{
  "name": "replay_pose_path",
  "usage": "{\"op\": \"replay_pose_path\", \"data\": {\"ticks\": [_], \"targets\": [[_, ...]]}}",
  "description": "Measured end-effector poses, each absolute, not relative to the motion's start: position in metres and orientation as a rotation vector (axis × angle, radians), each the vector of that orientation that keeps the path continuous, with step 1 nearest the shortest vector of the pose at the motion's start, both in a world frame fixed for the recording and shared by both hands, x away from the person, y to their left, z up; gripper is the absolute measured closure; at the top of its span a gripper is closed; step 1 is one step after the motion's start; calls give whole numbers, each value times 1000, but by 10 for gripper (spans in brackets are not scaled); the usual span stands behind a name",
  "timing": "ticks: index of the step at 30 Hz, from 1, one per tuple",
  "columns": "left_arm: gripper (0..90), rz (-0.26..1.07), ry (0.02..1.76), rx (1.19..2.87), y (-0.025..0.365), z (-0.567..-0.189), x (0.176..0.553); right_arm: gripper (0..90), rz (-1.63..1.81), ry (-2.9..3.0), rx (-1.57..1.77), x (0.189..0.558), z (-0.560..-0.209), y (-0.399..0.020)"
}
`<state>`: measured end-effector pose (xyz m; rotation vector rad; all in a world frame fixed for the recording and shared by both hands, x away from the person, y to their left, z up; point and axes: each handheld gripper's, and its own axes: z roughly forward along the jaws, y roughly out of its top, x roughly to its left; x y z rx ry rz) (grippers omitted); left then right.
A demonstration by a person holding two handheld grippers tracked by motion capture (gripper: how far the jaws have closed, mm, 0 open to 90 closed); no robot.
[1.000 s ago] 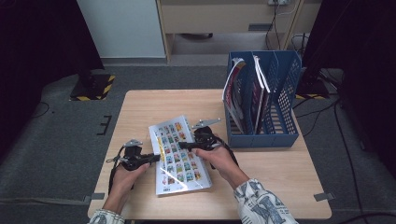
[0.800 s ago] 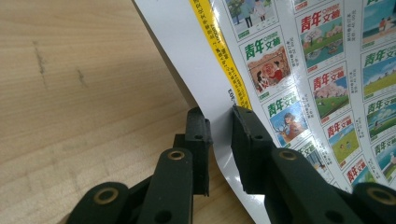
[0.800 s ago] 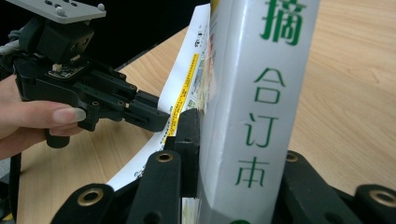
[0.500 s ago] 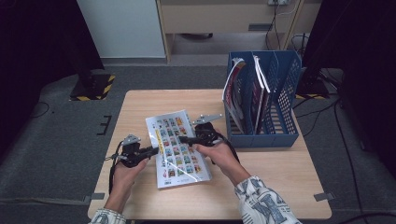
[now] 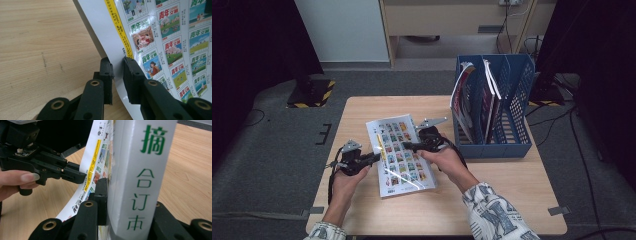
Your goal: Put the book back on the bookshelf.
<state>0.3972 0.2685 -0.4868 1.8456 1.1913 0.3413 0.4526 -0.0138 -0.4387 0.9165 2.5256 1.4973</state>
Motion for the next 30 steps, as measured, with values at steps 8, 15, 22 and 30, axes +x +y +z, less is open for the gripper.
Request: {"op": "replay_pose_path", "data": {"ticks": [8,15,22,30], "targets": [[777,335,1195,1846,271,-486,403,735,1501,2534,935,462,-440,-12],[778,329,1193,1850,272,-486,406,734,1504,2539,945,465,-440,-13],[778,334,1198,1838,275,-483,409,734,1493,2547,940,469,-437,-10],[779,352,1199,1839,280,-478,415,734,1492,2553,930,477,-433,-4]]}}
